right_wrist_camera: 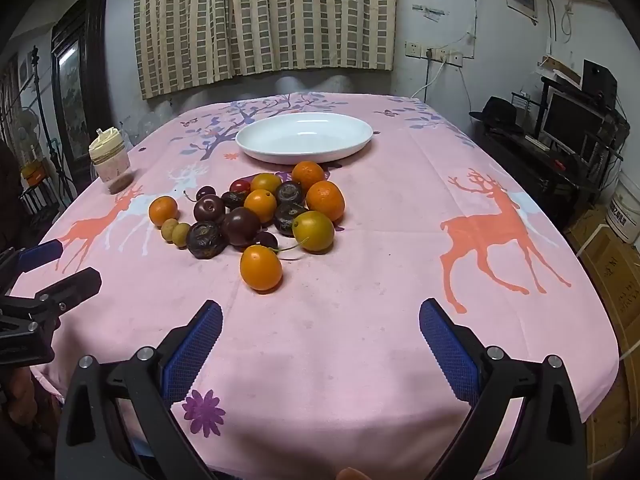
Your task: Organize fruits
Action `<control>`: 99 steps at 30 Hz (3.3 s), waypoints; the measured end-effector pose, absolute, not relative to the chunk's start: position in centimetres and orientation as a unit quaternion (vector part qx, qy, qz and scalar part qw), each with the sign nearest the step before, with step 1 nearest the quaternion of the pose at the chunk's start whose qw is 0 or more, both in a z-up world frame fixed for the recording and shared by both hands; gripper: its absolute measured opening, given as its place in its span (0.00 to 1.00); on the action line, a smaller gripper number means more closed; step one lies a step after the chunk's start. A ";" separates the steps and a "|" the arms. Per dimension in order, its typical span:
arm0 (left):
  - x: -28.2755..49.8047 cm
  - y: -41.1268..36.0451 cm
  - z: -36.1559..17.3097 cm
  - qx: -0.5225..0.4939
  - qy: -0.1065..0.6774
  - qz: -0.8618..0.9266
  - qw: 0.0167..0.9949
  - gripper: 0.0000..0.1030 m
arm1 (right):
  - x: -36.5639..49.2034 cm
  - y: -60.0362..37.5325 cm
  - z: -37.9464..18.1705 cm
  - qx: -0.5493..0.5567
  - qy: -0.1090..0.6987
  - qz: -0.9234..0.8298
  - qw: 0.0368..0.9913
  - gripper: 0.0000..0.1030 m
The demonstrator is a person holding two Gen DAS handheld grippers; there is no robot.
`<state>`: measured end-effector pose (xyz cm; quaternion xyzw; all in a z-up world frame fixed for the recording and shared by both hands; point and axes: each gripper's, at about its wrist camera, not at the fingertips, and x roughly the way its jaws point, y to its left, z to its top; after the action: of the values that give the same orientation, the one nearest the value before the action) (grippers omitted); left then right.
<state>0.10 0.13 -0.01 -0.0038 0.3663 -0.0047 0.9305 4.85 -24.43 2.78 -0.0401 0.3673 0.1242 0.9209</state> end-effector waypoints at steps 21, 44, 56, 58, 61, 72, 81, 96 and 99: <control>0.1 0.7 -0.9 -0.002 0.368 0.002 0.930 0.96 | 5.0 -23.7 2.2 -0.046 0.382 0.124 0.915 0.96; 0.2 0.0 -1.3 0.007 0.373 0.000 0.928 0.96 | 5.1 -23.6 1.7 -0.047 0.386 0.123 0.913 0.96; 0.2 -0.1 -1.6 0.008 0.375 -0.001 0.927 0.96 | 5.2 -23.5 1.7 -0.048 0.387 0.123 0.913 0.96; 0.2 0.0 -1.5 0.007 0.375 0.000 0.927 0.96 | 5.2 -23.5 1.7 -0.048 0.387 0.123 0.913 0.96; 0.2 -0.1 -1.6 0.007 0.375 0.000 0.927 0.96 | 5.1 -23.5 1.7 -0.048 0.387 0.123 0.913 0.96; 0.2 -0.2 -2.1 0.009 0.379 -0.002 0.925 0.96 | 5.1 -23.5 1.1 -0.051 0.391 0.122 0.911 0.96; 0.3 -0.3 -2.1 0.009 0.379 -0.001 0.925 0.96 | 5.2 -23.4 1.0 -0.054 0.395 0.122 0.909 0.96; 1.1 0.1 -2.8 0.008 0.394 -0.015 0.919 0.96 | 5.8 -23.2 0.8 -0.055 0.405 0.124 0.904 0.96; 1.5 0.5 -2.8 0.005 0.396 -0.023 0.918 0.96 | 6.4 -23.2 0.5 -0.048 0.415 0.134 0.899 0.96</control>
<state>1.45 0.53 -2.79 0.0049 0.3957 -0.0226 0.9181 6.40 -23.24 0.51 -0.0483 0.4146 0.1338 0.8988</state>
